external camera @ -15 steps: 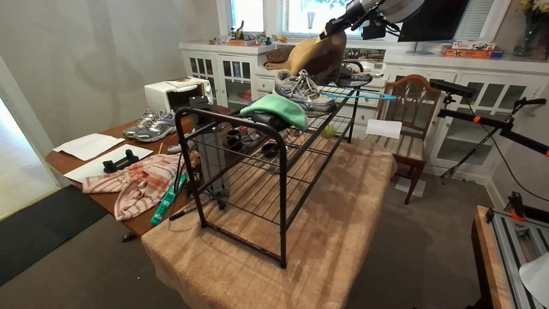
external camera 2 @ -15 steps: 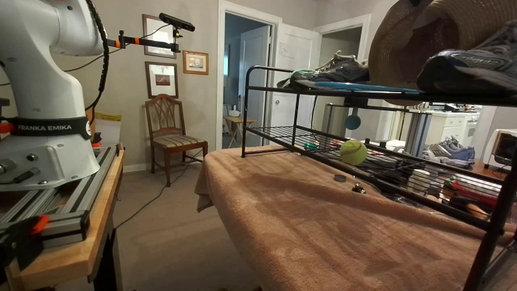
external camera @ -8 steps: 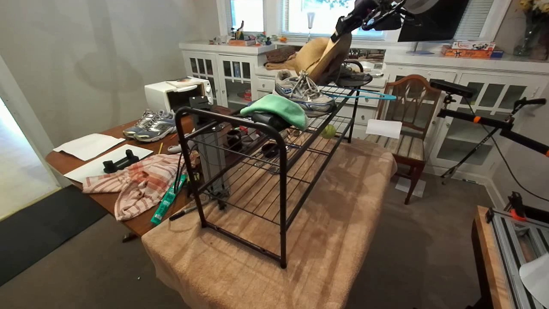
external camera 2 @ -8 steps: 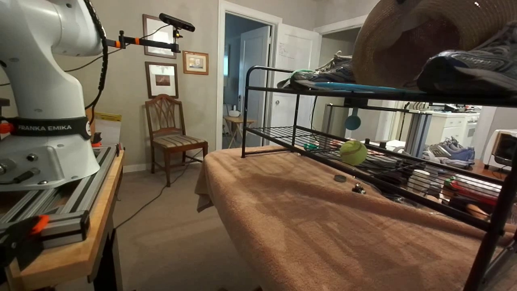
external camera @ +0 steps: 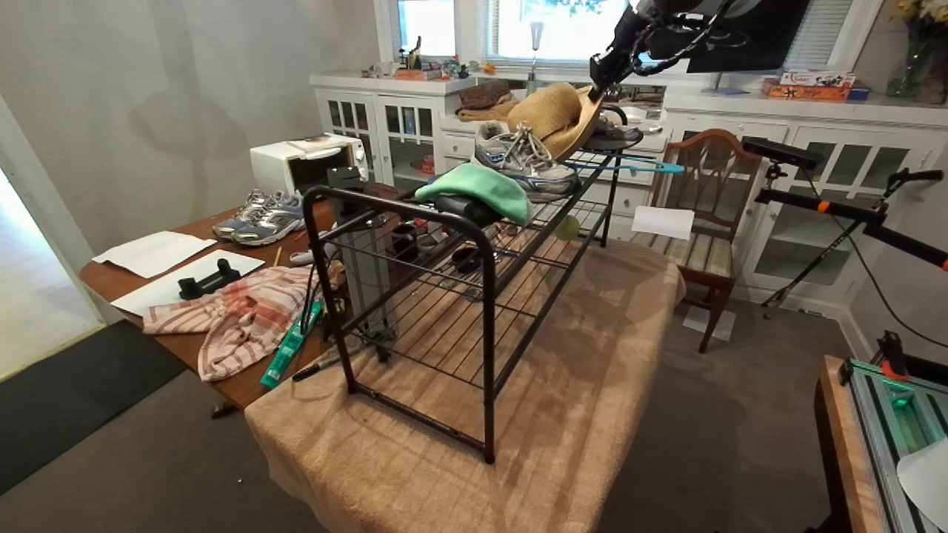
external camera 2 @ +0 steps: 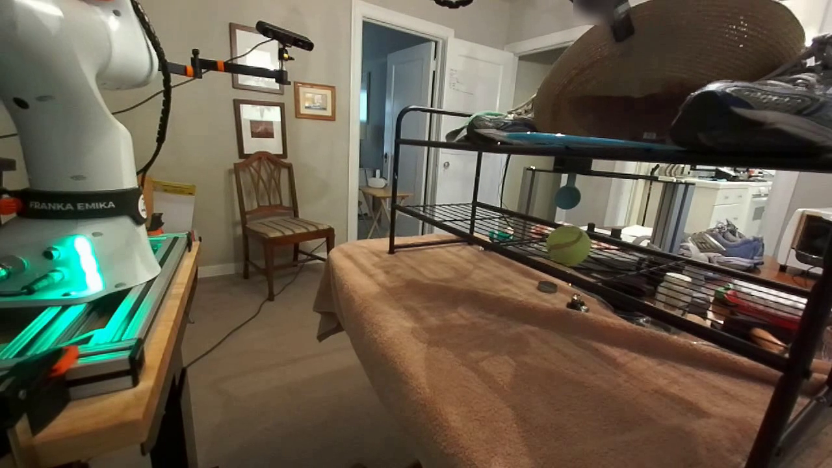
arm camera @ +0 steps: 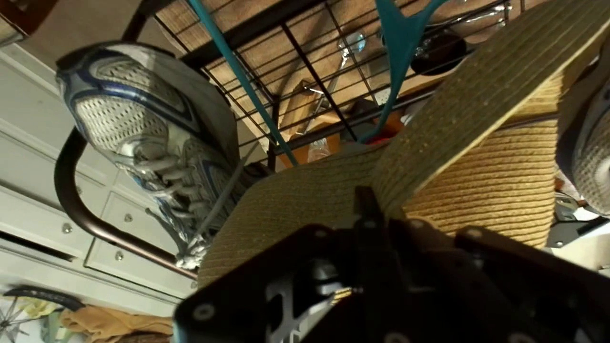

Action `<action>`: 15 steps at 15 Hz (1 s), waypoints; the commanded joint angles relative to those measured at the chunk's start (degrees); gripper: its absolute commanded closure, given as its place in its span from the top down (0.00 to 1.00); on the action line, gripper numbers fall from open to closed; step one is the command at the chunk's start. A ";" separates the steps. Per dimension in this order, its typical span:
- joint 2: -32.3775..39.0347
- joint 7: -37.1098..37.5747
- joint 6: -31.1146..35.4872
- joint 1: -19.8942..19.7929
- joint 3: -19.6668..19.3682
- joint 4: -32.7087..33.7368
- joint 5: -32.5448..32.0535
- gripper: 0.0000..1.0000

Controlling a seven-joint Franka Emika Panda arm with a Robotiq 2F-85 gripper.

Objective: Pick up the hat and put it on top of the stand

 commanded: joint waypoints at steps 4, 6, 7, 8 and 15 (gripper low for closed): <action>3.25 9.21 -9.36 5.15 -5.56 4.14 -6.72 0.01; 4.09 10.22 -10.85 5.63 -6.19 5.03 -7.13 0.01; 4.55 10.52 -11.49 5.78 -6.44 5.52 -7.21 0.01; 5.02 10.90 -11.96 5.90 -6.71 5.94 -7.49 0.01; 4.74 11.48 -12.71 6.70 -7.38 8.27 -8.18 0.44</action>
